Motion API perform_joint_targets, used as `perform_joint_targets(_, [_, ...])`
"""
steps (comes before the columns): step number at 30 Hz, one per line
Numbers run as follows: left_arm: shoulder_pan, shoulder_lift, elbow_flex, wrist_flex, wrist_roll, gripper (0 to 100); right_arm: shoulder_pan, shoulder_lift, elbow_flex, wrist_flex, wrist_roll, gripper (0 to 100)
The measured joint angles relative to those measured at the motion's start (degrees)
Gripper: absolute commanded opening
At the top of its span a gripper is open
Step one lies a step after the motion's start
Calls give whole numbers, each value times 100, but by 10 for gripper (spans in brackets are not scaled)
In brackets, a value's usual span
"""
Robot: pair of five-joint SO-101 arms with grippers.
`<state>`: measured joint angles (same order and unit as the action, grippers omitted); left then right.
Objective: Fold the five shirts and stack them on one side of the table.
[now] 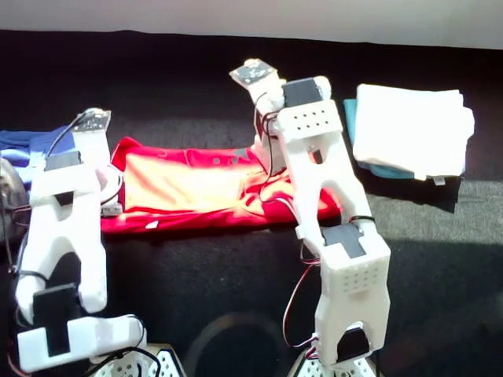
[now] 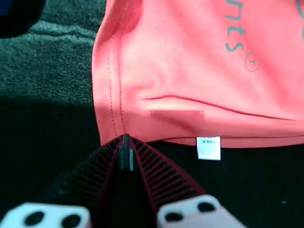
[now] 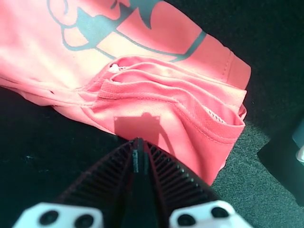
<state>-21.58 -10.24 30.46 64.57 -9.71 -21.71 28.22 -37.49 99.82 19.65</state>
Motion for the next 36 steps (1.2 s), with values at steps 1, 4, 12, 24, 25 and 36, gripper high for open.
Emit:
perform_joint_targets(1, [0,-264,0,97,0,39,0,0,-18,26,0,6])
perform_joint_targets(4, [-18,-782,0,149,290,166,9,0,-18,35,0,6])
perform_joint_targets(12, [-615,580,-536,-422,686,213,9,-18,-18,35,0,6])
perform_joint_targets(24, [-624,3226,-2716,-185,695,213,9,-1776,1433,62,0,6])
perform_joint_targets(25, [-607,3358,-2778,-185,695,213,9,-1969,1644,62,0,6])
perform_joint_targets(36, [-26,3877,-3244,158,695,112,9,-4105,3235,62,0,6])
